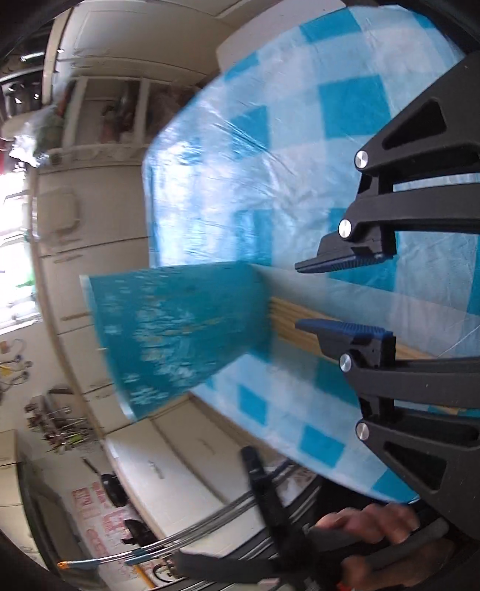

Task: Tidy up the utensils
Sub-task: 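Bring the right tool back down beside the chopstick bundle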

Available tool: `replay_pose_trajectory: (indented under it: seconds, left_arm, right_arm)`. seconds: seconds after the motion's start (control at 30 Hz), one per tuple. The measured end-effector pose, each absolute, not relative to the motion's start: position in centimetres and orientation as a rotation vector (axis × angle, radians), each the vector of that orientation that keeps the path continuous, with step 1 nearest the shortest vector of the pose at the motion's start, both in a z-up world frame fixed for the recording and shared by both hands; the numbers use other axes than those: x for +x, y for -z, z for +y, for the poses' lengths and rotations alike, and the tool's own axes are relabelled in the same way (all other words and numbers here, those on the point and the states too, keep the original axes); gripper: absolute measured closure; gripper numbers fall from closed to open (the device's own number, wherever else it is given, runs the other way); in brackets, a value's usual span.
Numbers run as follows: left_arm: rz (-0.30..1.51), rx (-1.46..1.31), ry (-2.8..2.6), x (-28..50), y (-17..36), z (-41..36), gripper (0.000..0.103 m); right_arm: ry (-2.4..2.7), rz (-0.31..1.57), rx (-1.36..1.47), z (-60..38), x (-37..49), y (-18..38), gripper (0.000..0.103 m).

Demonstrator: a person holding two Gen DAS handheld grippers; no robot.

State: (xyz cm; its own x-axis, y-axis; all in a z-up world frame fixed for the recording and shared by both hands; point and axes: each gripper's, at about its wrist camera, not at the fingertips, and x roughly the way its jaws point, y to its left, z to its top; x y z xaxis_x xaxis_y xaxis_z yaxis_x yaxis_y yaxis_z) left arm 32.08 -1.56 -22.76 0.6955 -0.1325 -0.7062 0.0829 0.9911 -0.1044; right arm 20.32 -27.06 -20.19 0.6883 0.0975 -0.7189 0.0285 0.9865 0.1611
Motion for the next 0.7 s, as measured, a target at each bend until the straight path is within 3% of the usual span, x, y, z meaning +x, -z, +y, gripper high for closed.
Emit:
replay_pose_trajectory:
  seconds: [0.47,0.7]
  left_arm:
    - [0.813,-0.052,0.125,32.0,23.4,-1.8,0.029]
    - [0.818,-0.047,0.129,32.1,23.5,-2.0,0.028]
  right_arm:
    - [-0.029,0.9,0.106,-25.0,23.2,23.5,0.081]
    - [-0.022,0.92,0.063,-24.8,23.4,23.6,0.087]
